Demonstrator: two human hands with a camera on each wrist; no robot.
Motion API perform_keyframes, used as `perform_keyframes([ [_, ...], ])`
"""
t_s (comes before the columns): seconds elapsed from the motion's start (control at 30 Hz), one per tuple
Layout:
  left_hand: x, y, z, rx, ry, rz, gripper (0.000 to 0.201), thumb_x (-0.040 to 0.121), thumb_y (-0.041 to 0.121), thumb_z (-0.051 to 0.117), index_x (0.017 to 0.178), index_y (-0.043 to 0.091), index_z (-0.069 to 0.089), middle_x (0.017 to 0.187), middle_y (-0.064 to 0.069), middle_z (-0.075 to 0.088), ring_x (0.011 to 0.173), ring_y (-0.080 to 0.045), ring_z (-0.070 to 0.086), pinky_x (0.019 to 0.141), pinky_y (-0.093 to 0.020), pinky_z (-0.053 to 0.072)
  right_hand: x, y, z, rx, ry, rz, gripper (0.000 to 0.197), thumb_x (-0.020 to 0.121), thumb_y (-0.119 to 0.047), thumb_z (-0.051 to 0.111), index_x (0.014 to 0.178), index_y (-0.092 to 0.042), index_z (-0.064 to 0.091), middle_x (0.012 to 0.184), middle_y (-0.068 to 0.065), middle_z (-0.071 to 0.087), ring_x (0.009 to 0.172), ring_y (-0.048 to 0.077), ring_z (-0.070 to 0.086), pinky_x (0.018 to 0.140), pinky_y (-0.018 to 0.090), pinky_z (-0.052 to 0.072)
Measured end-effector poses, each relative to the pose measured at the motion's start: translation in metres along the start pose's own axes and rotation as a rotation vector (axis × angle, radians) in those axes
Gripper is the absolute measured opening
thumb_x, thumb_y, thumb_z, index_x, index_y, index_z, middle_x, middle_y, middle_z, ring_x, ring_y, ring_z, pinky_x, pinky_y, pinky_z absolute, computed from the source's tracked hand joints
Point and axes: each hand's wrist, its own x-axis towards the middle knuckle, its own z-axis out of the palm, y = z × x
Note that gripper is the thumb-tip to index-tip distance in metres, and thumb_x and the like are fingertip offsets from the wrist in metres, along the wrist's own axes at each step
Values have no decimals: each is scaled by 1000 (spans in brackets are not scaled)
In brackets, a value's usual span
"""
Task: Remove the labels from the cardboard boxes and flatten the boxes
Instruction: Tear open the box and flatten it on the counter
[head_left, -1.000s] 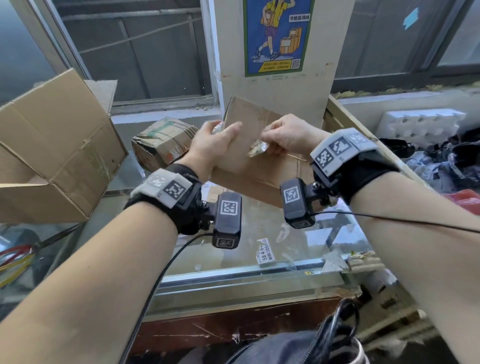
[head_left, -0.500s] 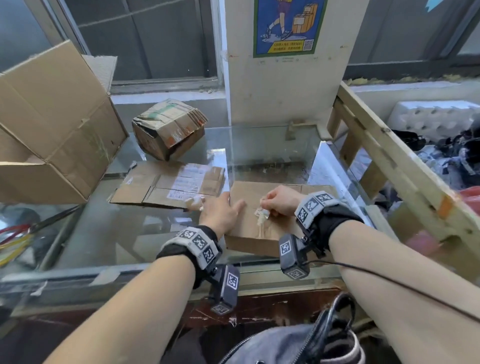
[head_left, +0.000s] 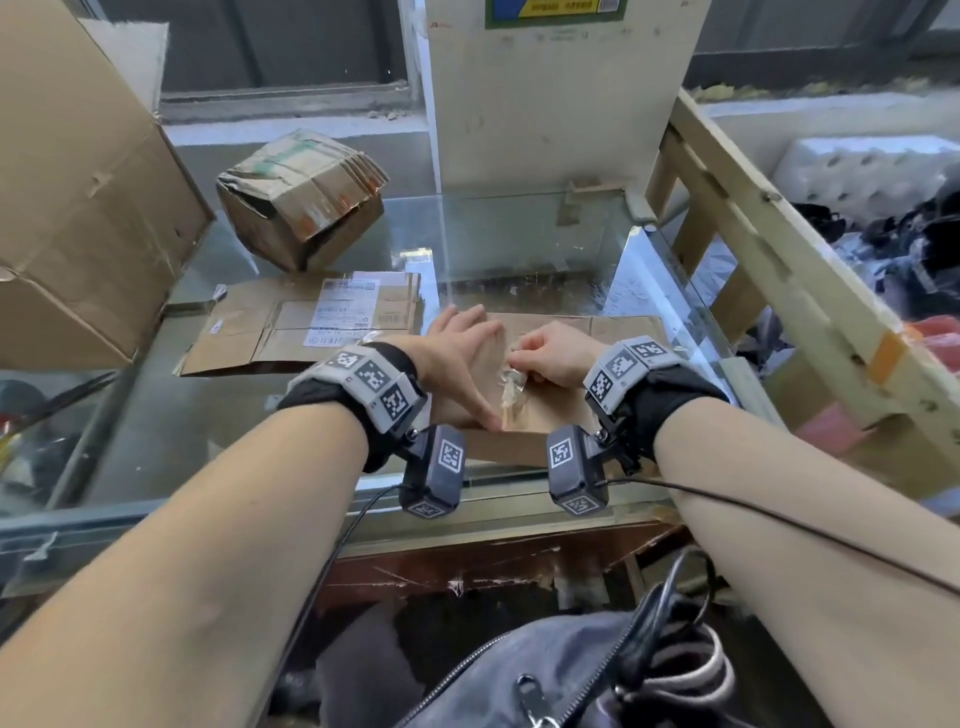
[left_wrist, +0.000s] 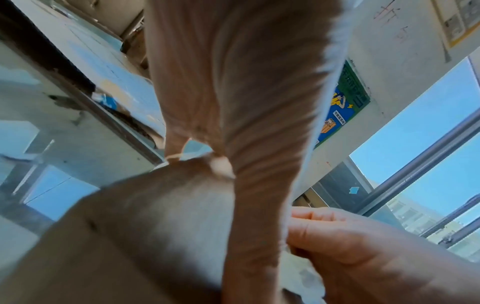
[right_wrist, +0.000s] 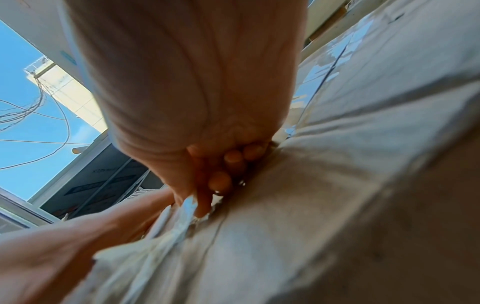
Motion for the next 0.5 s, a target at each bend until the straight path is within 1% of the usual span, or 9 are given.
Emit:
perform_keyframes([
  [0.1,2,4,2,17,18,-24,136,54,54,87,154,31,-2,160,11,-16,145,-21,-24,118,-58,1,1,2,3,-8,9,1,25,92,-23,56,69,-15,61,66,1,57,67,14,50,70,28,41],
  [0.2,2,7,3,-6,19,-43,136,54,57,86,154,31,-2,160,9,-16,145,-21,-23,119,-56,0,1,-1,-7,-28,10,-14,34,91,-20,56,57,-19,54,61,-2,54,60,11,48,67,27,40],
  [0.3,6,14,-2,-39,18,-86,135,54,64,82,154,32,-3,161,10,-16,146,-20,-23,118,-57,0,3,-8,-26,-94,13,-28,35,90,-16,54,55,-17,51,59,0,51,59,13,44,57,26,36],
  [0.37,11,21,-2,-62,21,-109,135,54,65,81,154,33,-3,160,11,-16,146,-19,-23,118,-57,0,5,-6,-35,-139,10,-18,34,89,-14,53,55,-16,48,58,0,48,57,13,42,52,25,33],
  [0.43,14,26,2,-80,46,-112,134,54,62,83,154,33,-3,160,11,-17,145,-18,-24,119,-56,0,7,-1,-35,-178,-12,-4,35,90,-13,51,55,-16,46,58,0,47,59,14,42,51,24,32],
  [0.5,16,30,6,-98,71,-114,135,55,59,84,154,32,-3,160,11,-18,145,-18,-25,119,-54,-2,10,6,-34,-202,-44,-2,35,92,-15,50,56,-17,47,61,-1,49,63,16,46,52,23,33],
])
